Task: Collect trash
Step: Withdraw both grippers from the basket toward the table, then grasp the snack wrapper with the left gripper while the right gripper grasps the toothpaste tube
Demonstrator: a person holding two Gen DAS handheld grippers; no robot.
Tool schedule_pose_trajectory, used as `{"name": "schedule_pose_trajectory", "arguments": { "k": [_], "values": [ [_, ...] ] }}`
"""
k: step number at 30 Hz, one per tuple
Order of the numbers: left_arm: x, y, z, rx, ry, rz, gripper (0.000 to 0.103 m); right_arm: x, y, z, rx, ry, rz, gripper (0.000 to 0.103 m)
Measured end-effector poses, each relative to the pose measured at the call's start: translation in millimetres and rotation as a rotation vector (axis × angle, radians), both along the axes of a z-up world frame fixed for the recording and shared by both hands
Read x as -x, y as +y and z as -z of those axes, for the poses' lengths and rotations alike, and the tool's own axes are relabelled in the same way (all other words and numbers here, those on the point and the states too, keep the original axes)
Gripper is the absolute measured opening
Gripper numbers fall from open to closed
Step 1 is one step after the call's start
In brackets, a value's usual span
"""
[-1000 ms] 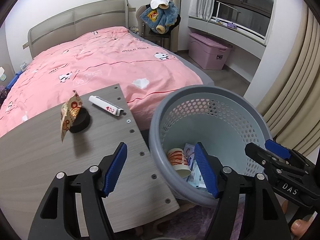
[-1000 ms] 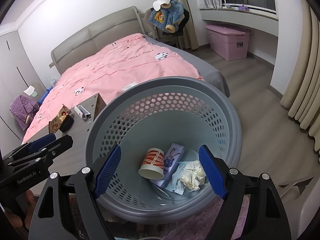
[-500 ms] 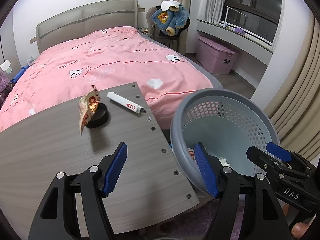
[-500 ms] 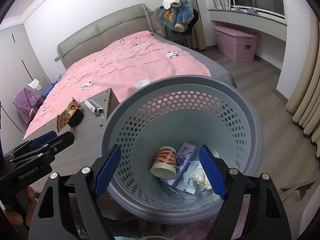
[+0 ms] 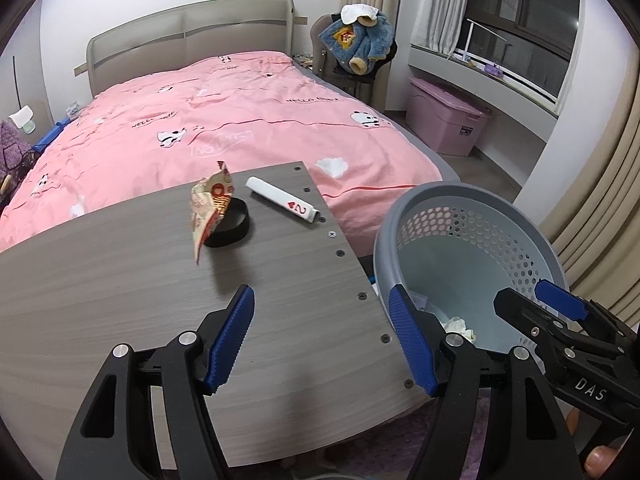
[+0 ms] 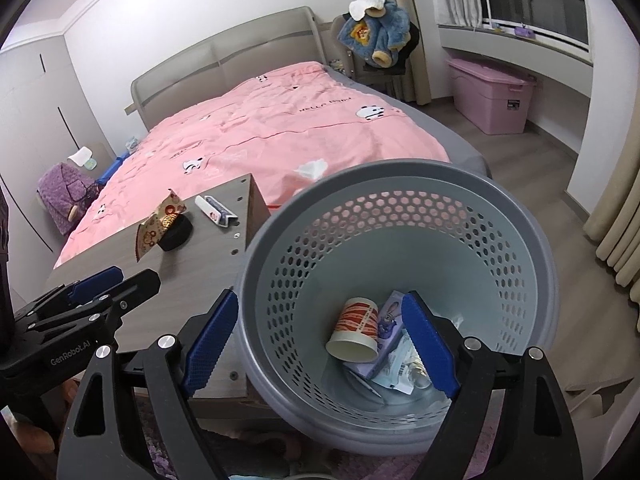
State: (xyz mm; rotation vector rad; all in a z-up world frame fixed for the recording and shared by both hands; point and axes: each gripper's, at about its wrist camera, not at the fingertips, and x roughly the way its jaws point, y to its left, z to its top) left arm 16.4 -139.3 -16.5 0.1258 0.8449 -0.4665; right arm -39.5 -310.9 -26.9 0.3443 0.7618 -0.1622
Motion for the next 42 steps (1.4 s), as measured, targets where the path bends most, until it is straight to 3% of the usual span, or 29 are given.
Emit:
{"name": "schedule_pose_trajectory", "arguments": {
  "k": [10, 13, 21, 30, 42],
  "values": [
    [-6, 23, -9, 0.005, -0.020, -0.053, 0.071, -16, 11, -4, -0.005, -0.021, -0.058, 0.090],
    [-11, 32, -14, 0.007, -0.032, -0.080, 0.073, -24, 15, -3, -0.009, -0.023, -0.083, 0.096],
    [-39, 48, -18, -0.004, -0.031, -0.154, 0.073, -47, 23, -4, -0.020, -0.025, -0.128, 0.096],
    [-101, 60, -17, -0.011, 0.024, -0.210, 0.073, -72, 26, -5, -0.023, -0.010, -0.154, 0.096],
    [-154, 56, 18, -0.023, 0.137, -0.193, 0.073, -102, 35, -6, -0.006, 0.013, -0.175, 0.096]
  ]
}}
